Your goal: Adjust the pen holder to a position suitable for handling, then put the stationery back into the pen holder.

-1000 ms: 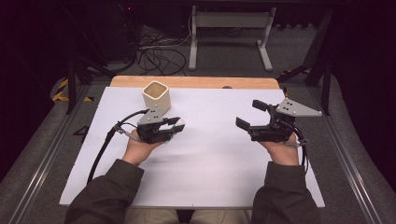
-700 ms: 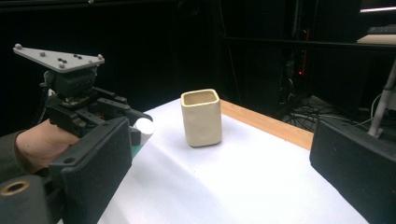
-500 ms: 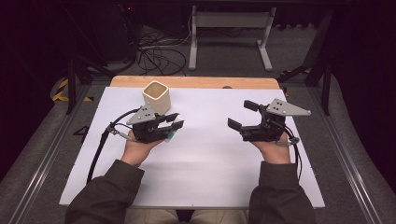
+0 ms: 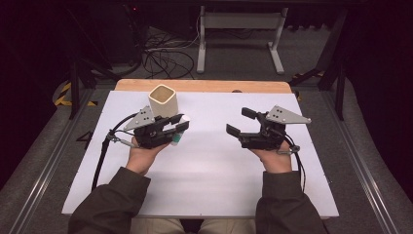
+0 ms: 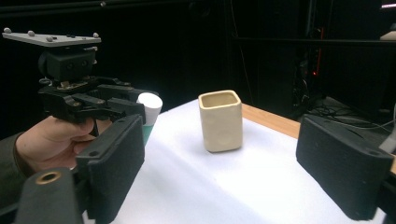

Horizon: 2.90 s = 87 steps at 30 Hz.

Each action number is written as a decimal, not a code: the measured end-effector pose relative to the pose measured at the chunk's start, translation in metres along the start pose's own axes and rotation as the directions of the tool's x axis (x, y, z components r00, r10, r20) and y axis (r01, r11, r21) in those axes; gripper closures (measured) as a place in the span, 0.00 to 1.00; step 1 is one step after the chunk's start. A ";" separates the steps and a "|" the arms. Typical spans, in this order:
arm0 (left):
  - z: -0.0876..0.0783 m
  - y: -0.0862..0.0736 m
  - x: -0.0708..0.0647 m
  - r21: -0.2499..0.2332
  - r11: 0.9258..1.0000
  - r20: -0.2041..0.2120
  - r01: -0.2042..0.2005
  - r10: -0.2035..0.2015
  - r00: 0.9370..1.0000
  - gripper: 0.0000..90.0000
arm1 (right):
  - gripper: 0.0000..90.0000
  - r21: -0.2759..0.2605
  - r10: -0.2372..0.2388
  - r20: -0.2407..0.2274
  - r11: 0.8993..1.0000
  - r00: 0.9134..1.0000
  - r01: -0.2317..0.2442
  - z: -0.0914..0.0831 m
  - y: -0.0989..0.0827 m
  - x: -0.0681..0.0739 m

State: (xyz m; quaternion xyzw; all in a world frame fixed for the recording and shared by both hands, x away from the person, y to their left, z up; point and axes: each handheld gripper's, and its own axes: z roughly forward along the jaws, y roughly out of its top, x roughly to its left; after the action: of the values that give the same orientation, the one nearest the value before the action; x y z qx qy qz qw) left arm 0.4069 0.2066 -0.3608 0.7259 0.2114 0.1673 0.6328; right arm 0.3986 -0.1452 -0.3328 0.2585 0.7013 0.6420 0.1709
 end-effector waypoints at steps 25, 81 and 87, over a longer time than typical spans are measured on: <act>0.001 0.008 -0.020 -0.109 0.993 0.082 0.044 -0.035 0.996 0.72 | 0.38 0.023 0.064 -0.176 0.998 0.982 -0.060 0.044 -0.019 0.029; 0.002 0.009 -0.038 -0.147 0.989 0.058 0.017 -0.009 0.998 0.65 | 0.73 0.094 0.076 -0.231 0.994 0.970 -0.056 0.073 -0.037 0.048; -0.003 0.011 -0.036 -0.110 0.994 -0.008 0.008 -0.008 1.000 0.59 | 0.74 0.101 0.040 -0.180 0.995 0.983 -0.022 0.072 -0.037 0.044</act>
State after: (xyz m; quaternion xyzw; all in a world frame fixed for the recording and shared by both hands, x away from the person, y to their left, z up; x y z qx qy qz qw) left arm 0.3756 0.1887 -0.3488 0.6884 0.2073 0.1791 0.6716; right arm 0.3989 -0.0630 -0.3741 0.2176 0.7406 0.6303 0.0832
